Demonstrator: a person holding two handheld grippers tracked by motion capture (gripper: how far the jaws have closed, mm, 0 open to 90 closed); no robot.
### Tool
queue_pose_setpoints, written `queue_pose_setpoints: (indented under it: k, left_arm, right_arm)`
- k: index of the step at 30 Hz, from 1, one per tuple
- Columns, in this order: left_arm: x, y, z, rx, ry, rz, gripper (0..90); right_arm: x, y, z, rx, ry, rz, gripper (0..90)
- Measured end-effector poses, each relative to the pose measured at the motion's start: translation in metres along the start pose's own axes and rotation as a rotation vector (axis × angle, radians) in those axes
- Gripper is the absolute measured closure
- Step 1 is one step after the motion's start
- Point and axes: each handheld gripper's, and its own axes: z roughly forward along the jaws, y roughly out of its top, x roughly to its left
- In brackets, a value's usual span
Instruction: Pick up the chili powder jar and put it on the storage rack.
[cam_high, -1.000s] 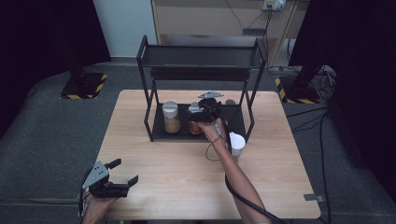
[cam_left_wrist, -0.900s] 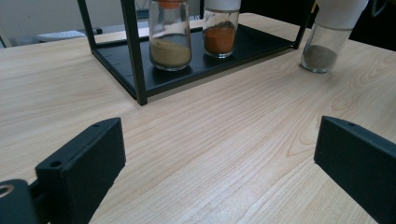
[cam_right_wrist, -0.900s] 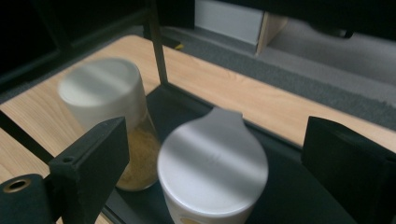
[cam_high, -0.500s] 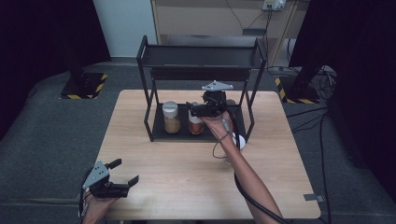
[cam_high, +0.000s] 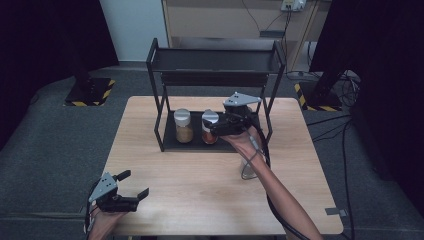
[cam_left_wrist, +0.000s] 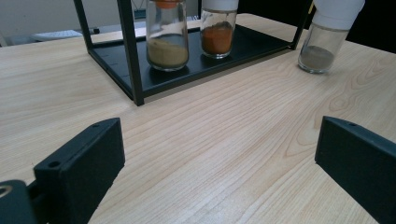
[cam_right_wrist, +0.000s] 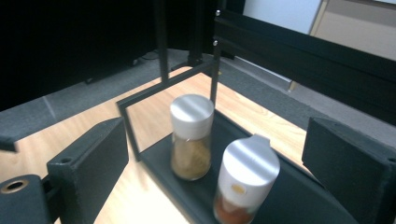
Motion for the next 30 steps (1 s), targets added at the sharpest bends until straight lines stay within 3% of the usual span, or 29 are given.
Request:
queue_pose_setpoints:
  k: [18,30]
  left_arm:
    - [0.000,0.000,0.000,-0.004,-0.002,-0.003,0.1]
    - [0.001,-0.001,0.000,-0.008,-0.011,-0.002,0.1]
  right_arm:
    - [0.019,-0.022,-0.081,-0.048,0.020,-0.059,7.1]
    - [0.024,-0.059,-0.133,-0.075,-0.020,-0.036,6.7]
